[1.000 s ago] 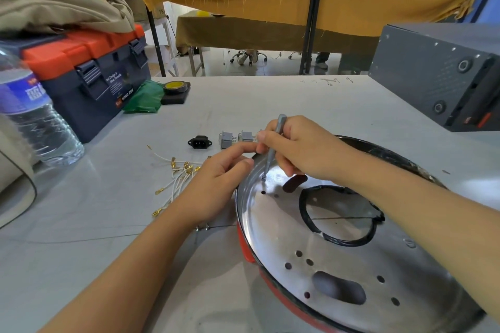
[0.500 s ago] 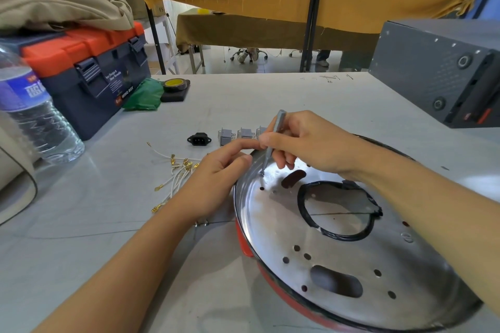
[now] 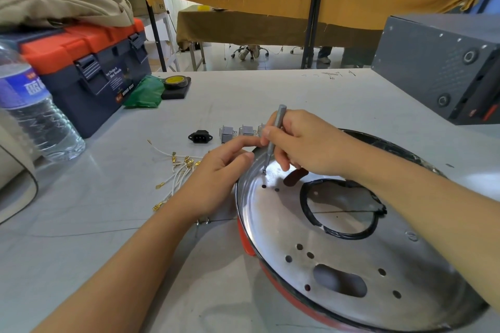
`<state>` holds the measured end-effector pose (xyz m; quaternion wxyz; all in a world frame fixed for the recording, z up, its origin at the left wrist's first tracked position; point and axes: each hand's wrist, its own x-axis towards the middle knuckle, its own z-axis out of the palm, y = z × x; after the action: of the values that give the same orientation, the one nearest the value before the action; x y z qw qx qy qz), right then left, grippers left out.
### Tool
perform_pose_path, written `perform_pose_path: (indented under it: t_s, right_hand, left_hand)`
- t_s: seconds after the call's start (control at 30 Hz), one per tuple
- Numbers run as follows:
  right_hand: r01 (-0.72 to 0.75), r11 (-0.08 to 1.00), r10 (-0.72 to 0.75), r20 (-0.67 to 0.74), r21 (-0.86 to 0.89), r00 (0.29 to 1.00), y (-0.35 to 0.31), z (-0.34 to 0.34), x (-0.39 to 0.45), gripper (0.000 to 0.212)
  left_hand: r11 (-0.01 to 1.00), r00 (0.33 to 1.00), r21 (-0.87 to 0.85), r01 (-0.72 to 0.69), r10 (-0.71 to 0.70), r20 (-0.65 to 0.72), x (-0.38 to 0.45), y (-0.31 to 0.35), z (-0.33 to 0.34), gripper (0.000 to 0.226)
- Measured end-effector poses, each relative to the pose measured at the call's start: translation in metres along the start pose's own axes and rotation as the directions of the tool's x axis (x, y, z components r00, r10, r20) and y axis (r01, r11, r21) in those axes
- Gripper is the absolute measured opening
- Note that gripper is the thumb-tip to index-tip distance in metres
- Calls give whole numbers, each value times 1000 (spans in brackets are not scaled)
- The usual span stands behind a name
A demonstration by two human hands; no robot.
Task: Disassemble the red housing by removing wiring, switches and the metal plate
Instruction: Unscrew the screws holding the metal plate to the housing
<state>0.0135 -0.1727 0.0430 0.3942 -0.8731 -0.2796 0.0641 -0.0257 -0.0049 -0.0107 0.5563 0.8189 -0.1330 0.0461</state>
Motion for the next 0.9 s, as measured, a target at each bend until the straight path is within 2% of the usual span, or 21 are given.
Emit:
perform_pose_path:
  t_s: [0.13, 0.37, 0.6, 0.8, 0.9]
  right_hand:
    - [1, 1000, 0, 44, -22, 999, -3, -3, -3, 26]
    - [39, 998, -40, 15, 48, 999, -2, 1, -2, 33]
    - [-2, 995, 0, 22, 98, 1000, 5, -1, 1, 19]
    - [7, 995, -9, 21, 102, 1000, 7, -3, 1, 24]
    - [36, 994, -36, -7, 103, 999, 6, -2, -1, 37]
  left_hand:
    - [1000, 1000, 18, 3, -3, 8, 0, 0, 0, 33]
    - [1000, 1000, 13, 3, -3, 13, -1, 1, -1, 31]
    - [1000, 1000, 27, 4, -4, 2, 0, 2, 0, 33]
    - [999, 1000, 41, 6, -6, 10, -1, 1, -1, 32]
    - [999, 1000, 48, 5, -5, 8, 0, 1, -1, 32]
